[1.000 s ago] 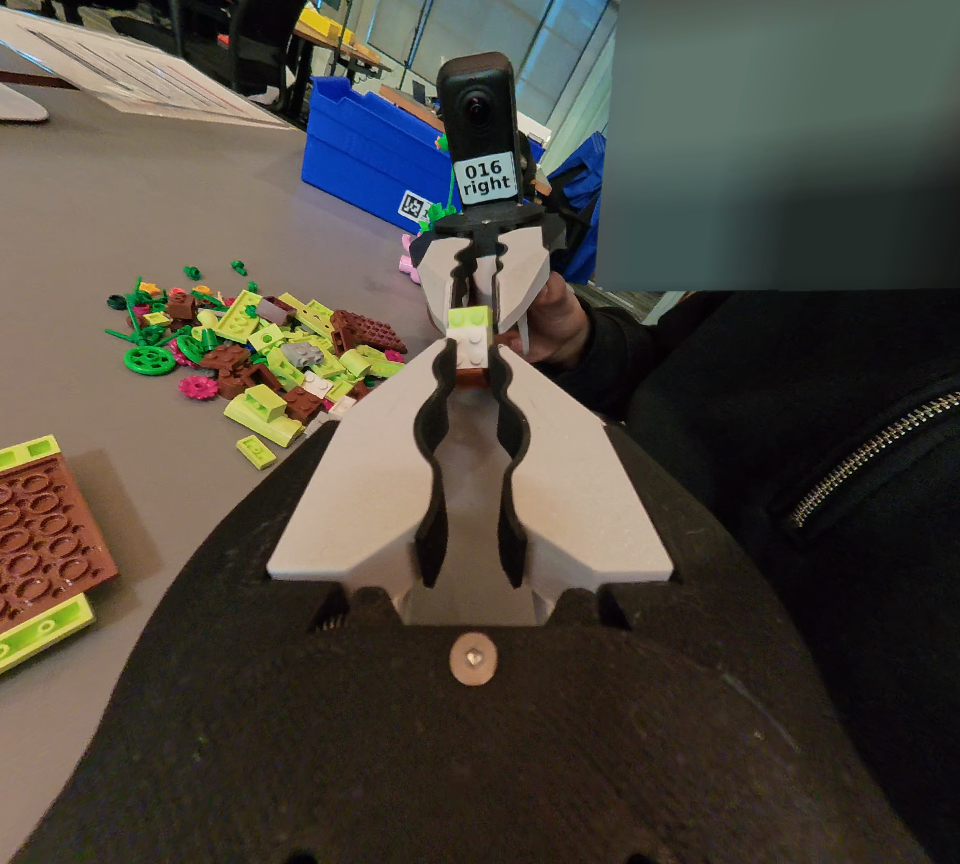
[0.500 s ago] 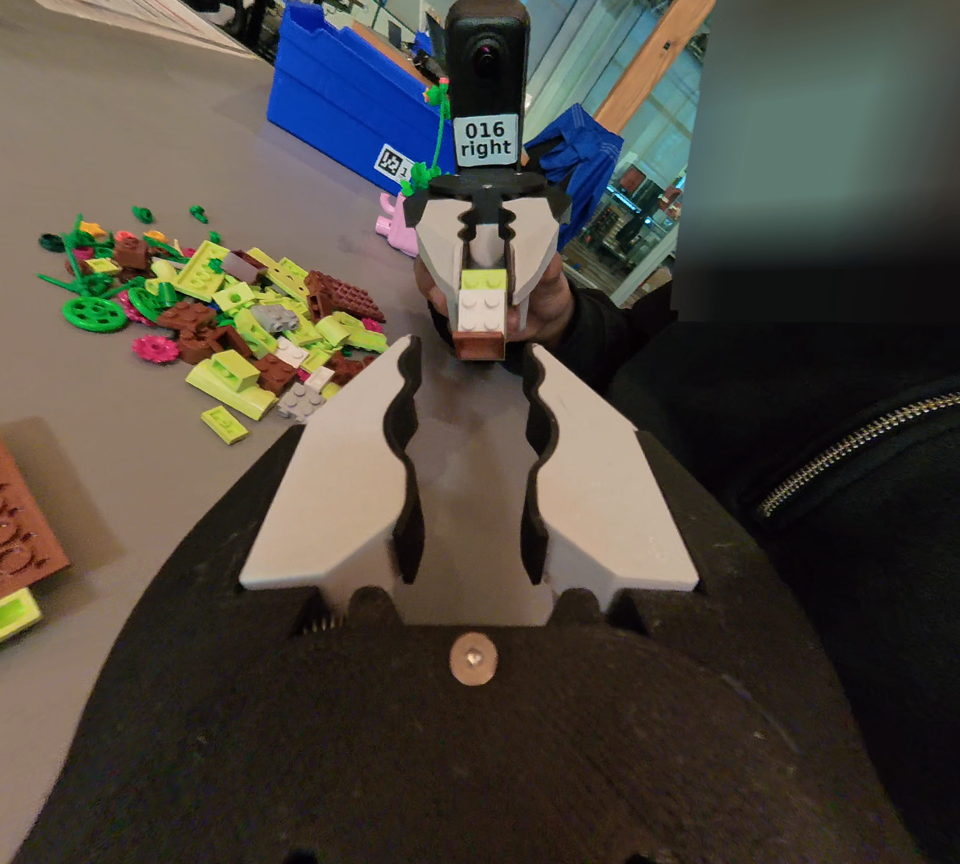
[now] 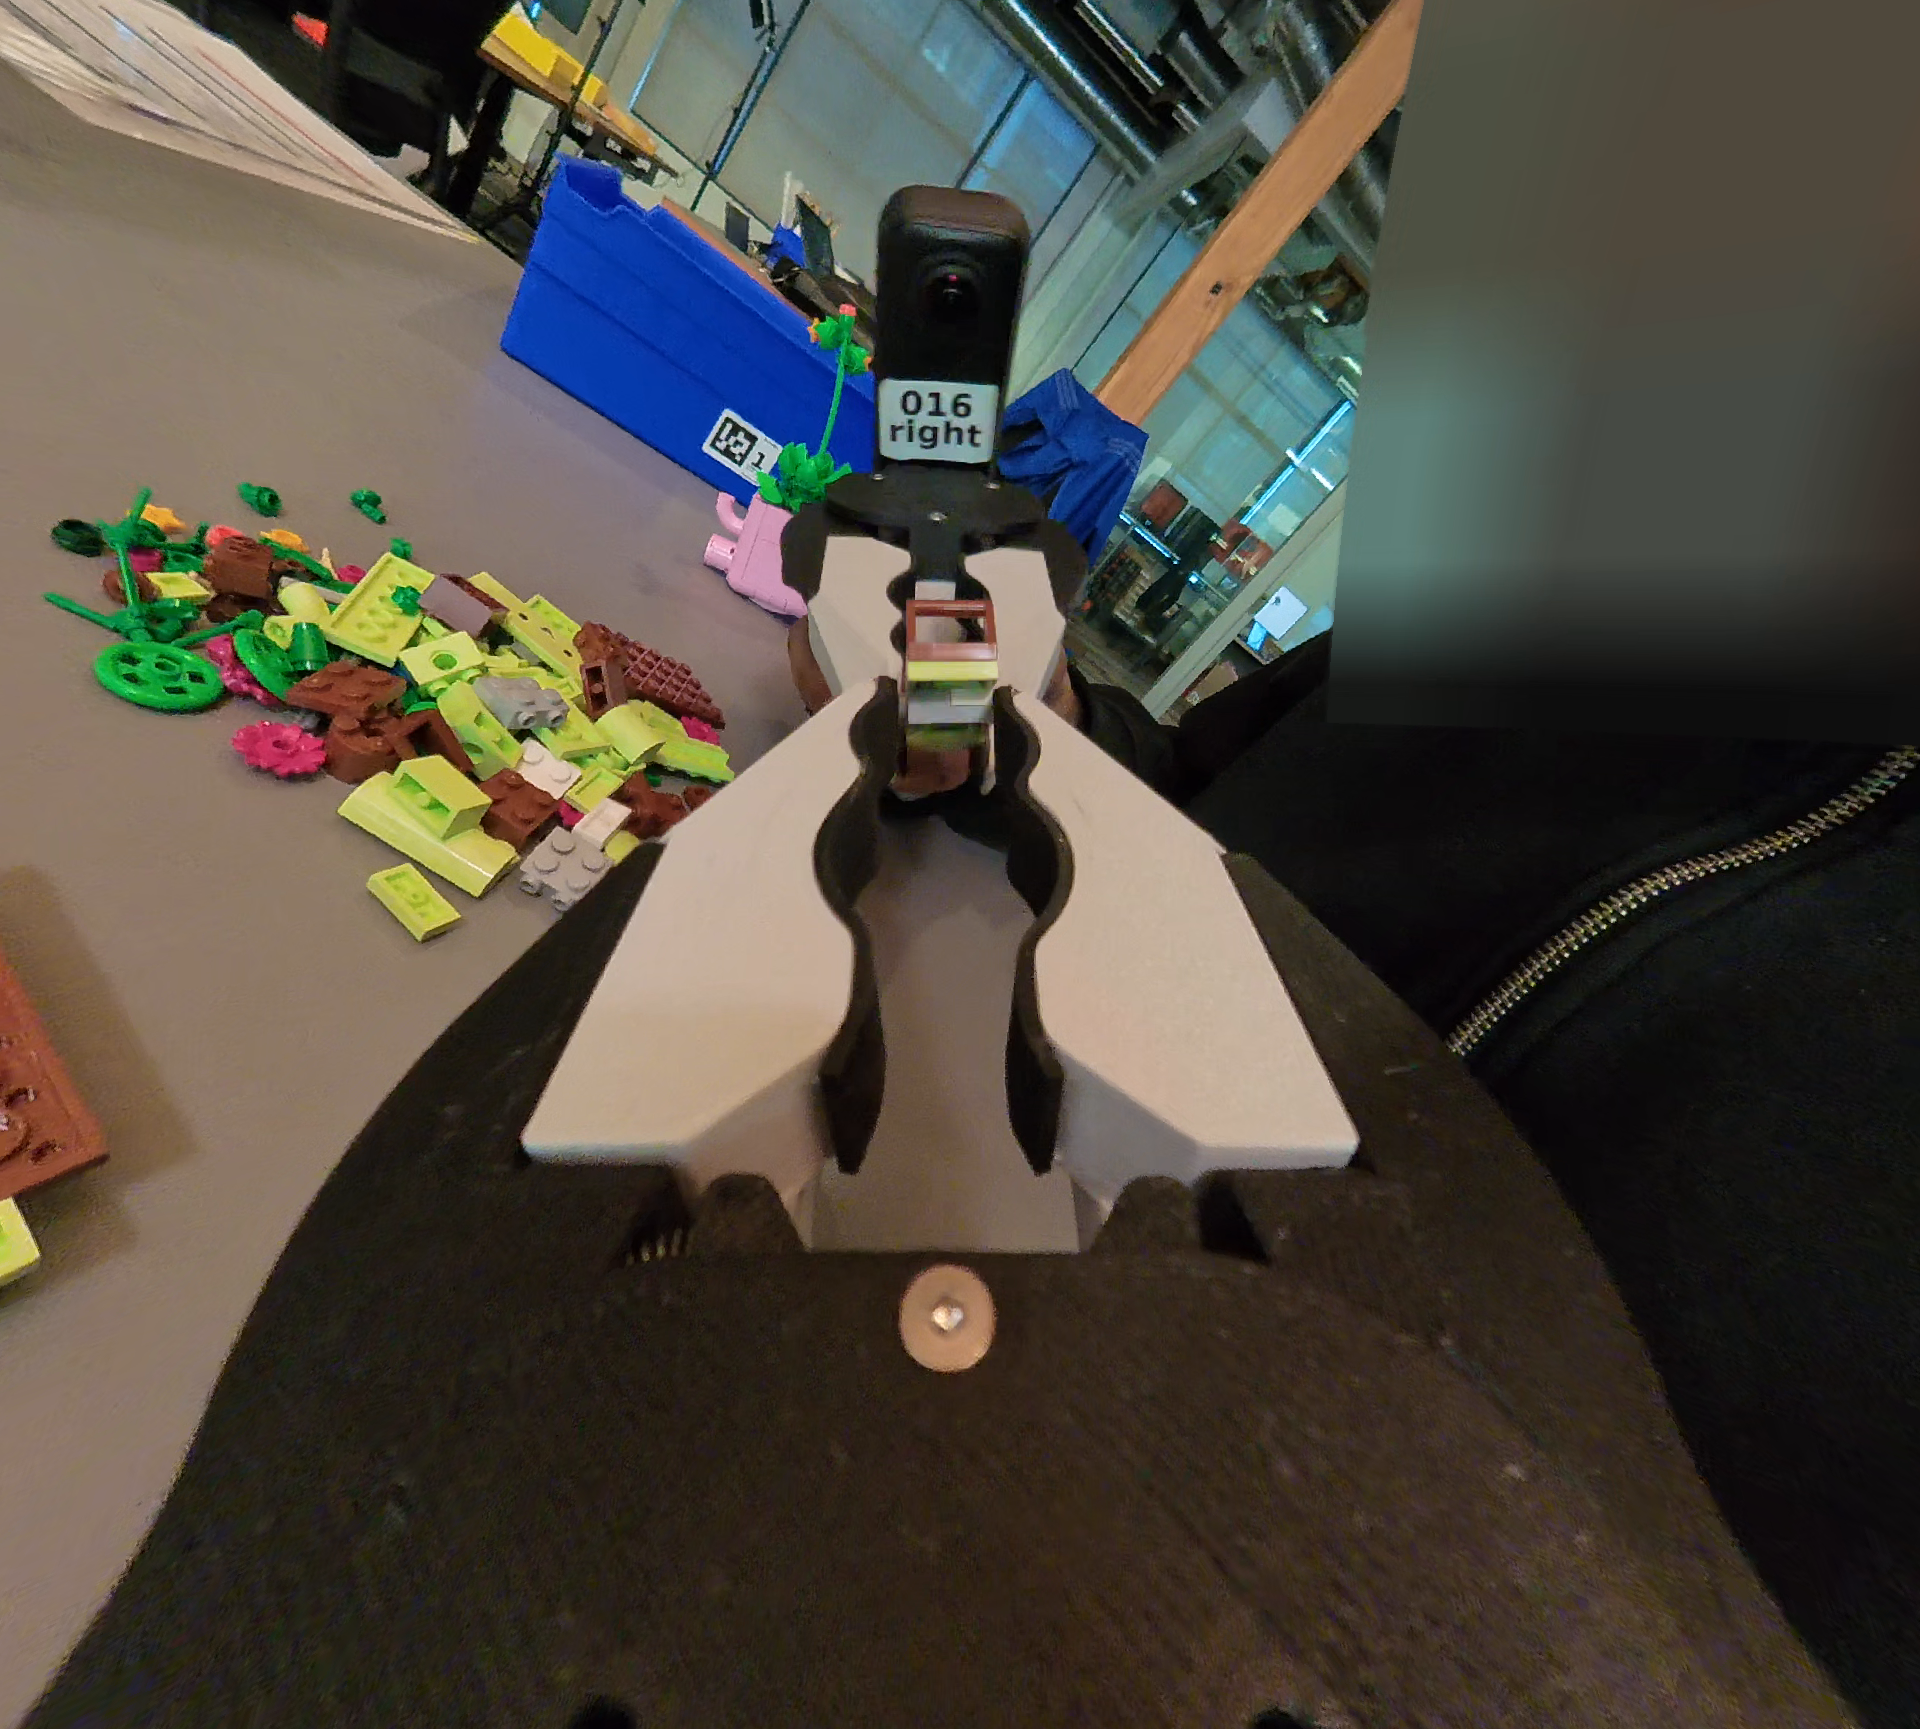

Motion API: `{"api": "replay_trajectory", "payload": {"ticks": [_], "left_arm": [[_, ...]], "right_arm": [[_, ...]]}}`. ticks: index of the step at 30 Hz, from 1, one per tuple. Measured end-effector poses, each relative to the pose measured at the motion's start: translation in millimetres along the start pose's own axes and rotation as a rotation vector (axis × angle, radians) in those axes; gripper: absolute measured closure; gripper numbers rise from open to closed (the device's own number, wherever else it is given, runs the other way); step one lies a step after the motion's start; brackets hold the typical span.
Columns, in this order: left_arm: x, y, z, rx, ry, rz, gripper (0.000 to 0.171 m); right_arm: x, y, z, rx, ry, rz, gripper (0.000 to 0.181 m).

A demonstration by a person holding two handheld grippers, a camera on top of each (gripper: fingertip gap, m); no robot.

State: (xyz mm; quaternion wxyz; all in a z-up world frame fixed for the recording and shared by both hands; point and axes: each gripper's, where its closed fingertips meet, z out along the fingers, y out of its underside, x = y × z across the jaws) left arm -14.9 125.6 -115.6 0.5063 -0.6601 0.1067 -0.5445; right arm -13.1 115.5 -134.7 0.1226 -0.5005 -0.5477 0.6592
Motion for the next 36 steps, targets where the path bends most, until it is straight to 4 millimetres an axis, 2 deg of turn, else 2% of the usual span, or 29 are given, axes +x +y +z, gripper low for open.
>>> {"api": "replay_trajectory", "payload": {"ticks": [1,2,7,11,14,19,25,27,29,33,36], "left_arm": [[-1,1,0,-0.003,0.0,-0.004,0.157],[1,2,1,-0.005,0.012,0.0,0.157],[-2,2,0,-0.015,-0.029,0.039,0.158],[-3,1,-2,-0.023,-0.05,0.076,0.158],[-5,3,-2,-0.048,-0.065,0.096,0.158],[-14,7,0,-0.114,-0.234,0.32,0.158],[-35,17,-3,-0.298,-0.55,0.841,0.158],[-34,21,-1,-0.327,-0.59,0.953,0.158],[-33,22,1,-0.341,-0.606,1.0,0.158],[-35,24,1,-0.357,-0.624,1.037,0.158],[-27,21,4,-0.297,-0.584,1.068,0.15]], "right_arm": [[1,4,3,-0.028,0.019,-0.021,0.17],[1,8,5,-0.054,0.033,-0.043,0.181],[6,8,5,-0.069,0.094,-0.107,0.181],[14,-6,-9,0.008,0.132,-0.094,0.167],[6,-22,-16,0.092,0.13,-0.167,0.168],[5,-16,-10,0.069,0.089,-0.081,0.166],[10,-14,-3,0.116,0.027,0.106,0.163],[16,-11,-2,0.111,0.044,0.145,0.168],[18,-9,-2,0.105,0.049,0.165,0.178],[20,-6,-3,0.076,0.067,0.169,0.18],[12,-8,-3,0.086,0.005,0.202,0.181]]}}
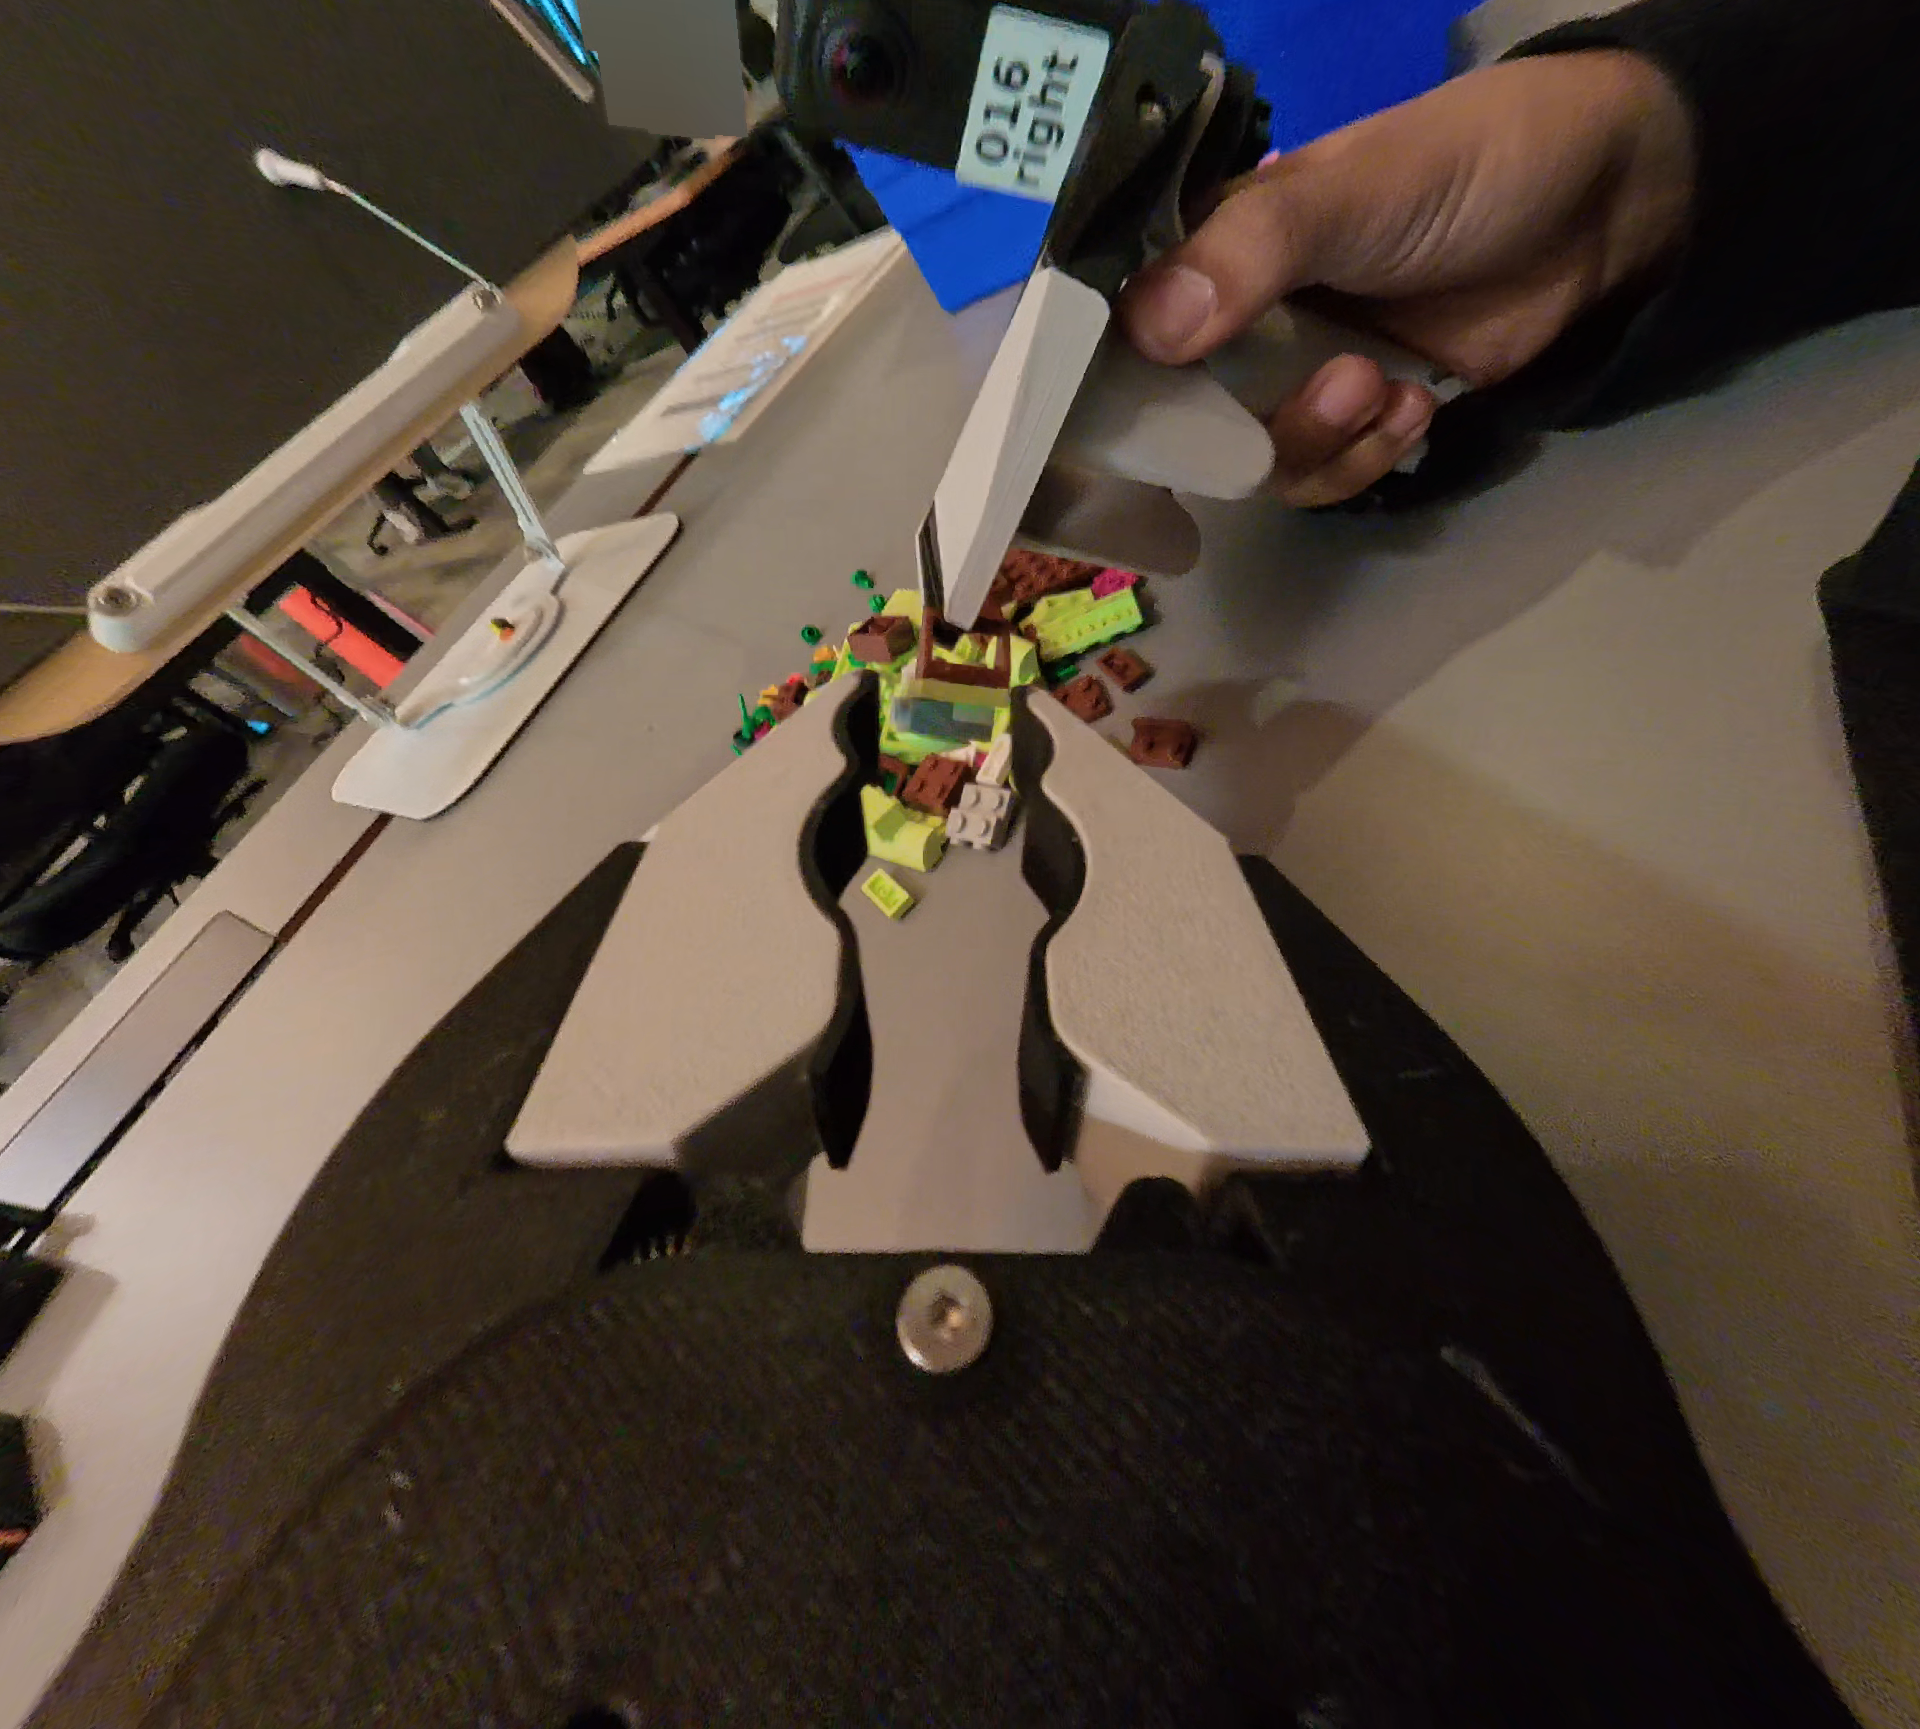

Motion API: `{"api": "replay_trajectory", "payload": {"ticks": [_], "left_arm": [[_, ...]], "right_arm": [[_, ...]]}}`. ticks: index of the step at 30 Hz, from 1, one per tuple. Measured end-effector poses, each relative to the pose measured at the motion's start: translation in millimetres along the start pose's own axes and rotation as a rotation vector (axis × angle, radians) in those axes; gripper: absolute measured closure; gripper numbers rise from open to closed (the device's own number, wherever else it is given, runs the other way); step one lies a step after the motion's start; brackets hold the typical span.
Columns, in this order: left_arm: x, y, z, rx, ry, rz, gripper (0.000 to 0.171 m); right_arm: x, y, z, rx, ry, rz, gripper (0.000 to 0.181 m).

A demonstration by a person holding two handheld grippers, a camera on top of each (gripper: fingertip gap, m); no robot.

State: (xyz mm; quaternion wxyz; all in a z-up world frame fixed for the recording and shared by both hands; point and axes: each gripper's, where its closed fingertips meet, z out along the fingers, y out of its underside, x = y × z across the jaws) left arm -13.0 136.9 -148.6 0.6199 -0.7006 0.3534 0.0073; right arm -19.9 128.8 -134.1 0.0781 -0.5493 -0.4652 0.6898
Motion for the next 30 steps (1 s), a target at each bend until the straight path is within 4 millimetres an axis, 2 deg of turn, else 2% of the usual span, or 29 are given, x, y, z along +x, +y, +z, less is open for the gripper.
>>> {"api": "replay_trajectory", "payload": {"ticks": [2,4,7,12,14,18,20,21,26,30], "left_arm": [[4,-3,-1,0.025,0.015,0.016,0.14],[9,-3,0,0.03,0.027,0.052,0.14],[10,-4,-1,0.035,0.007,0.122,0.155],[8,-10,-4,0.061,0.003,0.134,0.156],[7,-10,-4,0.047,-0.001,0.131,0.156],[5,-3,-2,-0.02,-0.025,0.175,0.156],[6,-3,-2,-0.031,-0.036,0.196,0.156],[6,-5,-2,-0.022,-0.042,0.195,0.156],[5,-20,-6,0.057,-0.009,0.062,0.155],[6,-25,-7,0.081,0.012,0.035,0.155]], "right_arm": [[-6,2,1,-0.005,-0.056,0.048,0.181],[-9,5,2,-0.02,-0.091,0.08,0.181],[-15,5,3,-0.021,-0.142,0.122,0.181],[-17,2,0,0.005,-0.199,0.187,0.181],[-16,2,0,0.013,-0.199,0.192,0.181],[-11,3,1,0.006,-0.152,0.162,0.165],[-9,6,3,-0.009,-0.126,0.147,0.175],[-9,5,2,-0.01,-0.12,0.13,0.181],[-22,-2,-2,0.007,-0.18,0.143,0.181],[-26,-3,-6,-0.003,-0.203,0.149,0.18]]}}
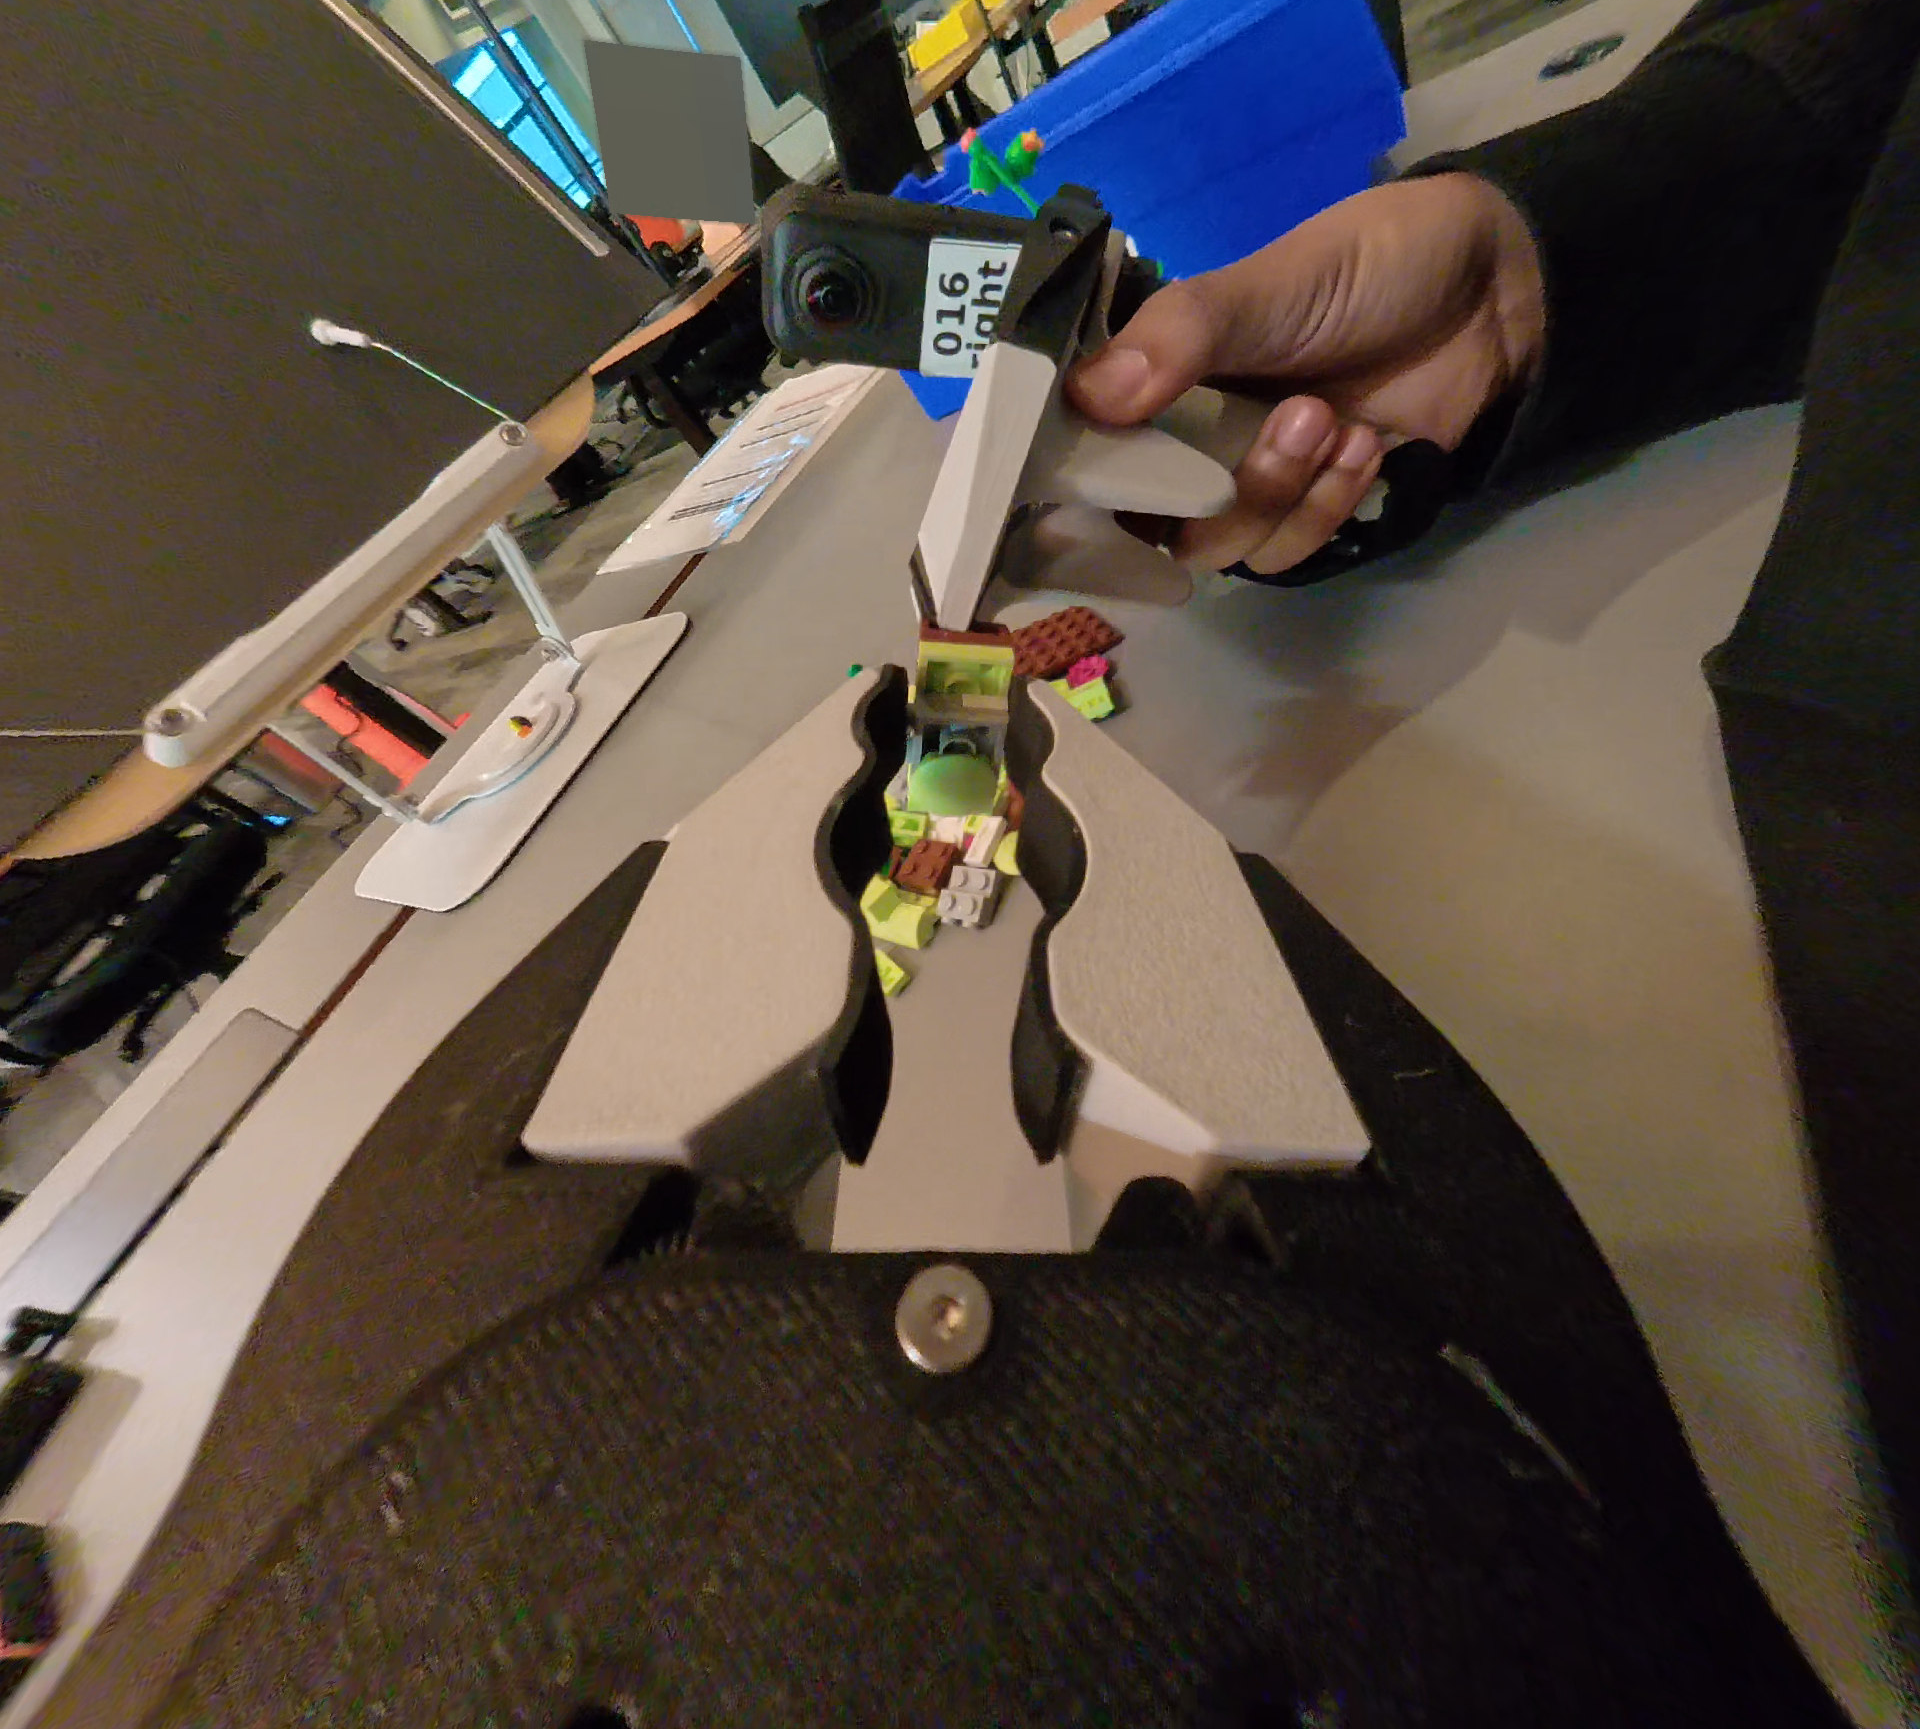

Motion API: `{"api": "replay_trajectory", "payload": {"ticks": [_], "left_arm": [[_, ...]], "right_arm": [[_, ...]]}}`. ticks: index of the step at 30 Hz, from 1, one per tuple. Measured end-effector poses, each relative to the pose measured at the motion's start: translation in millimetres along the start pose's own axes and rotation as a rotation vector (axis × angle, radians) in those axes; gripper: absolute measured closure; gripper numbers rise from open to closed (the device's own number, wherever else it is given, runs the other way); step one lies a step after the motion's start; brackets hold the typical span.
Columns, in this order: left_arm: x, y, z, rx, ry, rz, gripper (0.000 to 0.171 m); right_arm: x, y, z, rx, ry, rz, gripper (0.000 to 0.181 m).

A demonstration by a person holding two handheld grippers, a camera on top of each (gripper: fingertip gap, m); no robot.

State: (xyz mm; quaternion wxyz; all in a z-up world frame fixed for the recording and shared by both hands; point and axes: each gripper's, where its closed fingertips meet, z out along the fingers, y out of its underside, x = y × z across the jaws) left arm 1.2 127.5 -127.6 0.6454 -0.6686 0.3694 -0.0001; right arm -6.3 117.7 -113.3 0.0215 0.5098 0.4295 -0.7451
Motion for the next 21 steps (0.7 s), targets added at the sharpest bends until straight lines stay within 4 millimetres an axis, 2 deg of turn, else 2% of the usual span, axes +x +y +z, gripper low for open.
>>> {"api": "replay_trajectory", "payload": {"ticks": [1,2,3,4,7,10,12,16,18,21], "left_arm": [[-2,1,-2,-0.002,0.004,-0.032,0.155],[-10,5,-6,-0.002,-0.008,-0.072,0.155],[-20,10,-10,0.002,-0.02,-0.127,0.155],[-31,13,-12,0.011,-0.024,-0.196,0.155],[-47,16,-12,0.053,-0.007,-0.369,0.156],[-50,25,-11,0.039,-0.003,-0.421,0.155],[-52,26,-11,0.043,0.003,-0.443,0.156],[-50,23,-11,0.07,0.044,-0.52,0.156],[-46,24,-9,0.072,0.069,-0.556,0.156],[-46,23,-9,0.085,0.087,-0.592,0.156]], "right_arm": [[-4,-9,-7,0.046,-0.012,-0.001,0.181],[-9,-26,-23,0.125,-0.023,-0.002,0.181],[-8,-38,-41,0.181,0.011,-0.023,0.181],[-1,-41,-53,0.195,0.097,-0.07,0.181],[32,-36,-59,0.084,0.463,-0.299,0.181],[58,-40,-72,0.009,0.767,-0.496,0.181],[74,-41,-83,-0.025,0.912,-0.566,0.181],[89,-35,-83,-0.062,0.942,-0.539,0.181],[93,-34,-83,-0.067,0.948,-0.524,0.169],[89,-37,-82,-0.049,0.94,-0.543,0.164]]}}
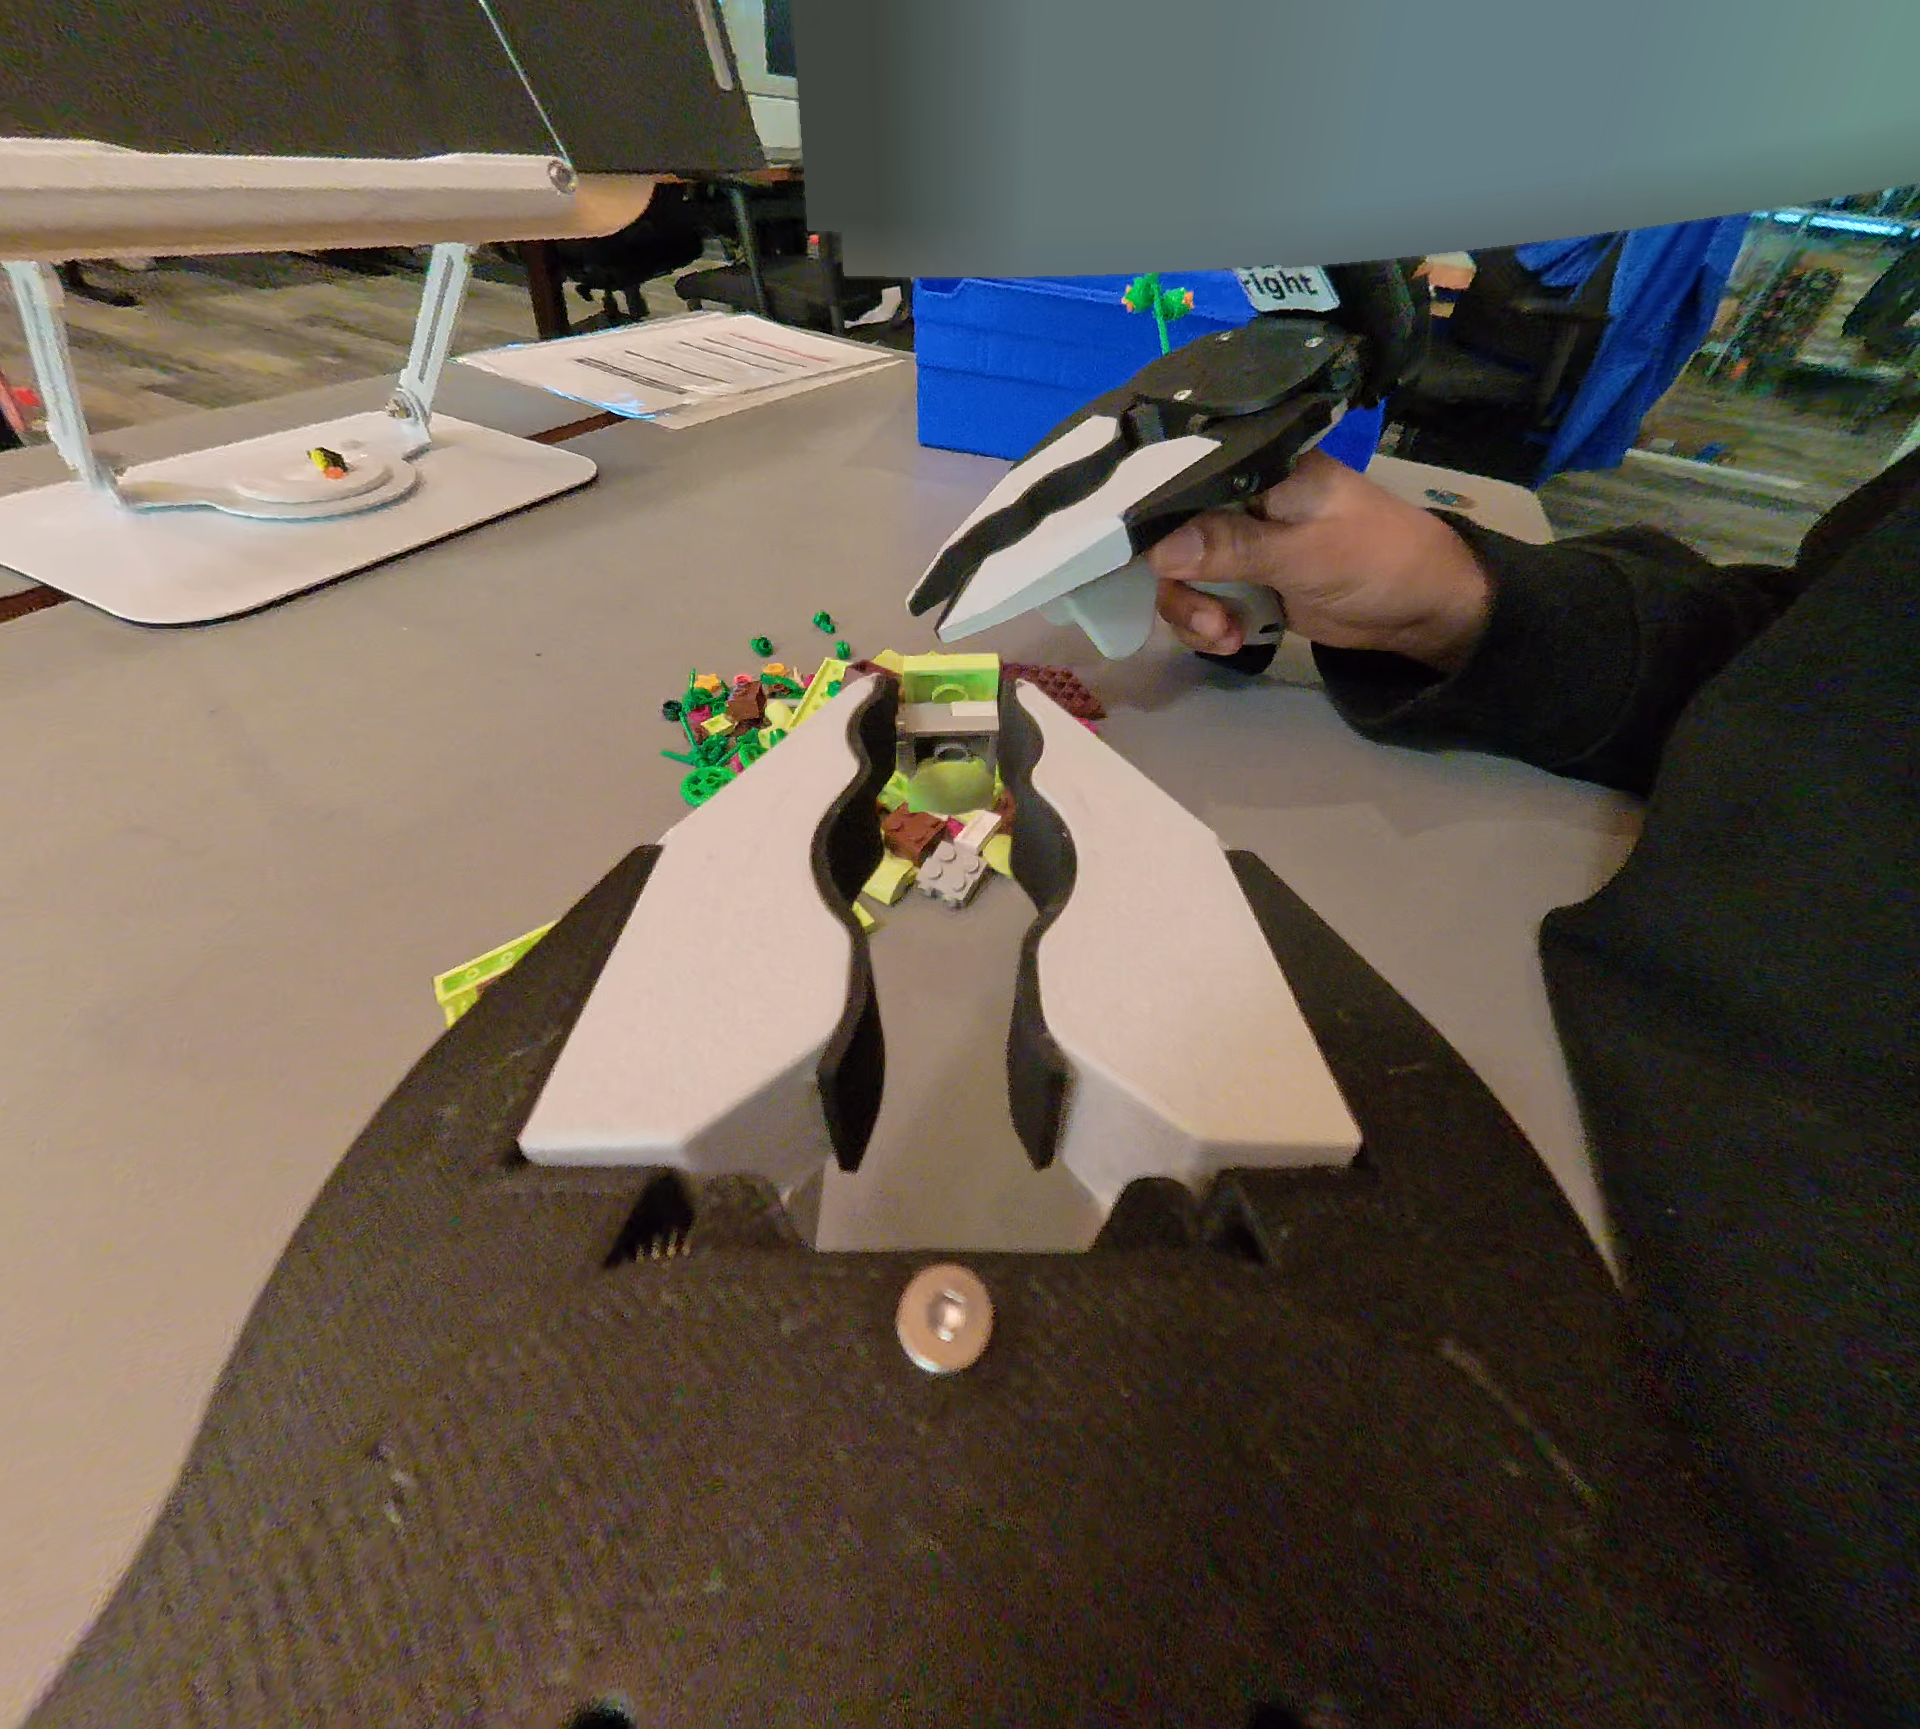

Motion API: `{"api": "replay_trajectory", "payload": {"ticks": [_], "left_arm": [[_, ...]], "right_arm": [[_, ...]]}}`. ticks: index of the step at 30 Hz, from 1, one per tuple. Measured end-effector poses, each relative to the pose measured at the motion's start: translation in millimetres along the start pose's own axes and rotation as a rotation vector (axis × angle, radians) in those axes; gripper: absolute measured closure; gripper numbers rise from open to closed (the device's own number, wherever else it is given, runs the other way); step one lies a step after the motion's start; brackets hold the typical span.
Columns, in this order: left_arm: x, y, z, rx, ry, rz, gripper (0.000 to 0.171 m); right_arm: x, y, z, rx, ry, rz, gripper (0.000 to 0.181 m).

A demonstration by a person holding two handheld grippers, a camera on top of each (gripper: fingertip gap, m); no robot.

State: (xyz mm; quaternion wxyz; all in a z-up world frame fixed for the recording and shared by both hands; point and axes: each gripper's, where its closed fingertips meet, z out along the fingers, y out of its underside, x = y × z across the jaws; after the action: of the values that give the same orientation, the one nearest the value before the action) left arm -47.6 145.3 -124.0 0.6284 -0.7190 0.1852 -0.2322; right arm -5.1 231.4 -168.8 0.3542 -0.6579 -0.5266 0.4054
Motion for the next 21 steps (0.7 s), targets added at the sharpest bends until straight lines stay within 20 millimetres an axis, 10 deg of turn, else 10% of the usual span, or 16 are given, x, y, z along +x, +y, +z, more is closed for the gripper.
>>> {"api": "replay_trajectory", "payload": {"ticks": [7,13,21], "left_arm": [[12,-4,0,0.047,0.141,-0.165,0.156],[35,-17,-3,0.111,0.569,-0.797,0.156],[60,-8,-1,-0.015,0.799,-1.056,0.156]], "right_arm": [[-49,-32,-14,0.181,-0.171,-0.164,0.152],[-119,-34,-24,0.289,-0.399,-0.405,0.141],[-137,-15,-11,0.233,-0.372,-0.595,0.137]]}}
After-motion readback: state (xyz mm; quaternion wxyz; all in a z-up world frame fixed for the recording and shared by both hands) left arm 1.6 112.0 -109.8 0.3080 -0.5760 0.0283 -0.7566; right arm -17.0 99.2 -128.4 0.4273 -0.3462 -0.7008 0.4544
